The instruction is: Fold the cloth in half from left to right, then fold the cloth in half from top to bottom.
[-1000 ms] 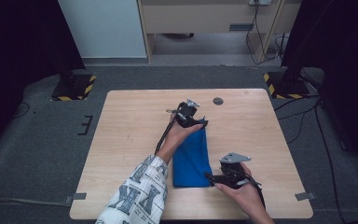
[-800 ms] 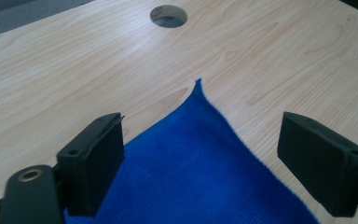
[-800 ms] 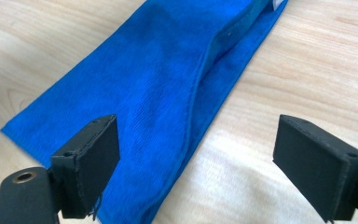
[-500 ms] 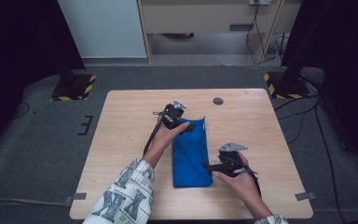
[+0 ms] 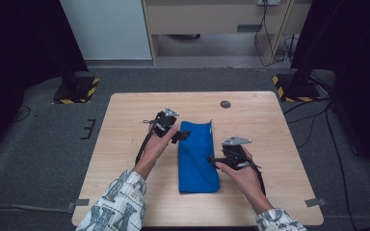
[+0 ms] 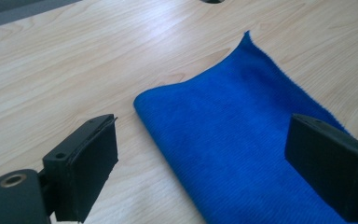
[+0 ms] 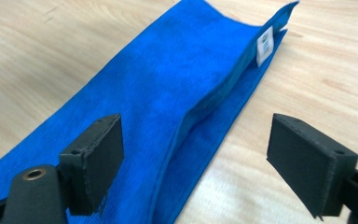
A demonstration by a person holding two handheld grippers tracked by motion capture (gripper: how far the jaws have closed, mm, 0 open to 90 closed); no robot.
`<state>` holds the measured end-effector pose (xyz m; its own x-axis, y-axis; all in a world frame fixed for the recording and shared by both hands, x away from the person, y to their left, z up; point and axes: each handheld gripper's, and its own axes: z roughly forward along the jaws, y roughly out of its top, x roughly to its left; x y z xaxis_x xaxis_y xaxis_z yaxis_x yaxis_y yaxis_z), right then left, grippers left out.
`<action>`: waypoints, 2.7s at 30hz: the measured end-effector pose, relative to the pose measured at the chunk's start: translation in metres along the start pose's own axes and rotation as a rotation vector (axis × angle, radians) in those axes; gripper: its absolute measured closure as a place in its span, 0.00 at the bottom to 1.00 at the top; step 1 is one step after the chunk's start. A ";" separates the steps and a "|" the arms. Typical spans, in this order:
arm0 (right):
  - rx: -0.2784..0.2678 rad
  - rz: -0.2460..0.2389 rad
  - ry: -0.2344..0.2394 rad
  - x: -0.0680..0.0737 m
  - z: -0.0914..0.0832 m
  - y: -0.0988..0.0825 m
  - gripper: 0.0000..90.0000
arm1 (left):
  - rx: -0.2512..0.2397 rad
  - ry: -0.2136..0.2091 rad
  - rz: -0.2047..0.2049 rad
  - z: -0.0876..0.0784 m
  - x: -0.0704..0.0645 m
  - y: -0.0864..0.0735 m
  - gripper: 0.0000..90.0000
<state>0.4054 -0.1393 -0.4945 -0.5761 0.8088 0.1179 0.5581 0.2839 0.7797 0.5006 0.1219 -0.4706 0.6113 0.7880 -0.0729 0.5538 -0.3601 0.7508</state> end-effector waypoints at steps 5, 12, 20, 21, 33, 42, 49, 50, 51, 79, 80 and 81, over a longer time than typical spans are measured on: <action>0.002 0.000 -0.014 -0.005 0.005 0.009 0.24 | -0.001 0.004 -0.018 -0.005 0.006 -0.005 0.10; 0.002 0.002 -0.027 -0.022 0.023 0.039 0.31 | 0.009 0.017 -0.025 0.000 0.016 -0.007 0.11; 0.015 0.035 -0.044 -0.055 0.067 0.074 0.38 | 0.003 0.028 -0.031 0.026 0.036 -0.006 0.20; 0.025 0.041 -0.044 -0.058 0.073 0.077 0.38 | 0.001 0.032 -0.033 0.029 0.037 -0.007 0.21; 0.105 0.094 -0.023 -0.076 0.120 0.080 0.49 | 0.043 0.041 -0.055 0.056 0.042 -0.019 0.38; 0.133 0.086 -0.054 -0.087 0.128 0.073 0.54 | 0.048 0.034 -0.036 0.067 0.037 -0.017 0.50; 0.148 0.038 0.002 -0.081 0.129 0.073 0.86 | 0.049 -0.019 -0.018 0.070 0.027 -0.015 0.80; 0.144 0.039 0.006 -0.080 0.129 0.072 0.91 | 0.051 -0.022 -0.020 0.071 0.027 -0.015 0.85; 0.144 0.041 0.013 -0.080 0.129 0.071 0.94 | 0.053 -0.032 -0.031 0.071 0.026 -0.014 0.89; -0.069 -0.055 0.197 -0.027 0.024 0.056 0.97 | -0.129 -0.096 0.071 -0.019 -0.033 -0.021 0.95; -0.071 -0.060 0.200 -0.026 0.022 0.053 0.97 | -0.135 -0.098 0.071 -0.021 -0.033 -0.023 0.95; -0.075 -0.064 0.205 -0.025 0.019 0.052 0.97 | -0.140 -0.102 0.073 -0.024 -0.033 -0.025 0.96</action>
<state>0.4600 -0.1348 -0.4691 -0.7230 0.6662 0.1831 0.4745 0.2861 0.8325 0.4527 0.1168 -0.4714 0.7053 0.7049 -0.0759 0.4260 -0.3357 0.8401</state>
